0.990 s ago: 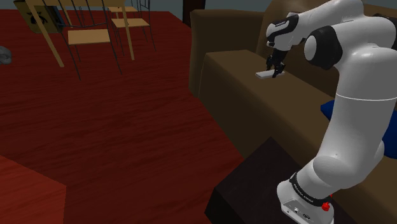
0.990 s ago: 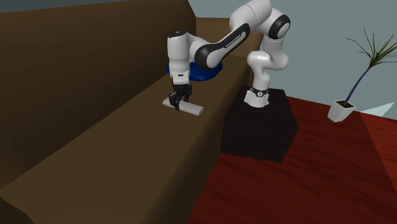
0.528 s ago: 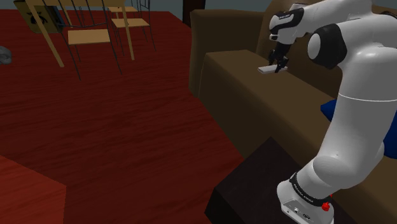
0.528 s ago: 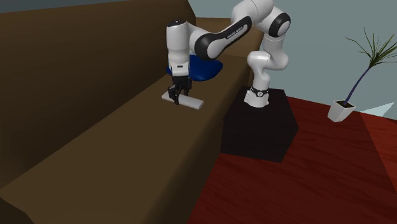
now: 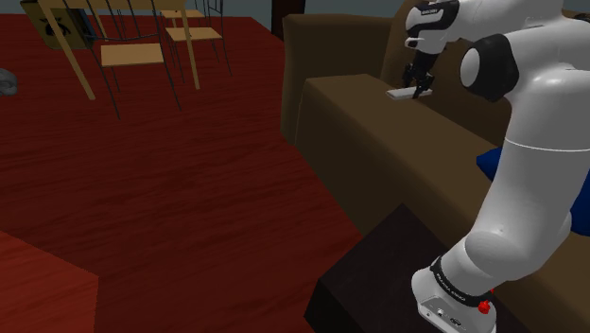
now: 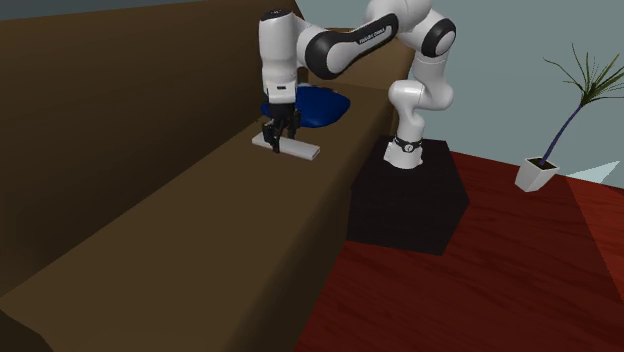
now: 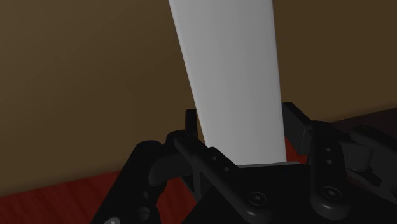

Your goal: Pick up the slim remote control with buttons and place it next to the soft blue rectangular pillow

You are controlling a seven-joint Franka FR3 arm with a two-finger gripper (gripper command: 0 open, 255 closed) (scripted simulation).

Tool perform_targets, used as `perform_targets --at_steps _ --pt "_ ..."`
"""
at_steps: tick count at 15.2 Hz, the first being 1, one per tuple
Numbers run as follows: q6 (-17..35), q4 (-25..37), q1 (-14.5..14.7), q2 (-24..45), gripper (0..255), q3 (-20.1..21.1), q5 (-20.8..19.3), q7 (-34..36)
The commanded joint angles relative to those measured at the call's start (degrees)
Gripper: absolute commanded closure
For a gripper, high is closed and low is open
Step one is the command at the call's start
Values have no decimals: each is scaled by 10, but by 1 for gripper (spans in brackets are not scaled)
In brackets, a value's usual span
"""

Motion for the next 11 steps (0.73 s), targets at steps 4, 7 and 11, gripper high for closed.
perform_targets --at_steps 4,7,11 --pt "-39 37 -4 -3 255 -2 -3 3" --pt "-59 59 -8 -2 255 -3 -3 4" --pt "-12 -77 38 -111 255 -26 -68 13"
